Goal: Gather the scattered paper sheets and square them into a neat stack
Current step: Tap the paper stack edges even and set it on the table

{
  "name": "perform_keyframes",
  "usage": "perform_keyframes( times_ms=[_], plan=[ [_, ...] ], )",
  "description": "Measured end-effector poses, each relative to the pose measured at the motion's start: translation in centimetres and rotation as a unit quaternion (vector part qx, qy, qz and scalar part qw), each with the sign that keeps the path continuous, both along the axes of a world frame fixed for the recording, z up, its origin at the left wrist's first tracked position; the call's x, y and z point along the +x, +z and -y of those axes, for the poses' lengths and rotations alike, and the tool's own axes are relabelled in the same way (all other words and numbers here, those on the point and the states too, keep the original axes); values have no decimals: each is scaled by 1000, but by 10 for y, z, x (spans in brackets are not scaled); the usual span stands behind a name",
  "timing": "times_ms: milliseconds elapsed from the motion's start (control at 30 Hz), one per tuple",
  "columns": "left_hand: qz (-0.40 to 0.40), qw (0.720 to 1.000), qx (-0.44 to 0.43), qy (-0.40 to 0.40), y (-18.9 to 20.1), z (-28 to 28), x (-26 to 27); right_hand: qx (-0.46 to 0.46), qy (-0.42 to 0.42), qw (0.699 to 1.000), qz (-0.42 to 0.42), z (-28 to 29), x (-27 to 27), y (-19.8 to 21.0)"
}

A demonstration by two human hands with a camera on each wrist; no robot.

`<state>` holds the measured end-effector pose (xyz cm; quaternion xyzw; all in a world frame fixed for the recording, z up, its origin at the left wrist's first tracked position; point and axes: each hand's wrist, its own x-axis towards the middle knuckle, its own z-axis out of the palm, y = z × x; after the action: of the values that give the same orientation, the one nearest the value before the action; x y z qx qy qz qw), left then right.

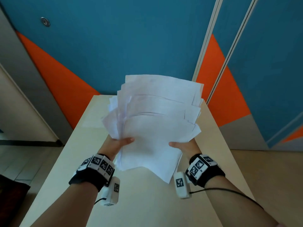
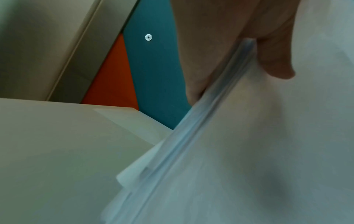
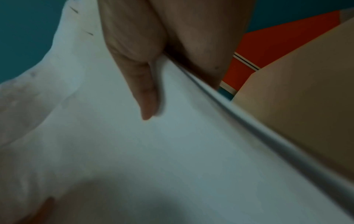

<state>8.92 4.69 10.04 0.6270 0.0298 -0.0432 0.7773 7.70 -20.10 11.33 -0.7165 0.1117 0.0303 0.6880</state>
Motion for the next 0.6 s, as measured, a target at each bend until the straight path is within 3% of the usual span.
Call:
perform_keyframes(
  times_ms=[167, 367, 600],
  plan=[
    [52, 998, -25, 7, 13, -5, 2, 26, -11, 999, 41, 2, 4, 16],
    [33, 998, -1, -59, 6, -22, 3, 4, 86, 996, -3, 19, 3, 11],
    [26, 997, 1, -78, 7, -15, 6, 15, 151, 988, -9, 19, 5, 13]
  ],
)
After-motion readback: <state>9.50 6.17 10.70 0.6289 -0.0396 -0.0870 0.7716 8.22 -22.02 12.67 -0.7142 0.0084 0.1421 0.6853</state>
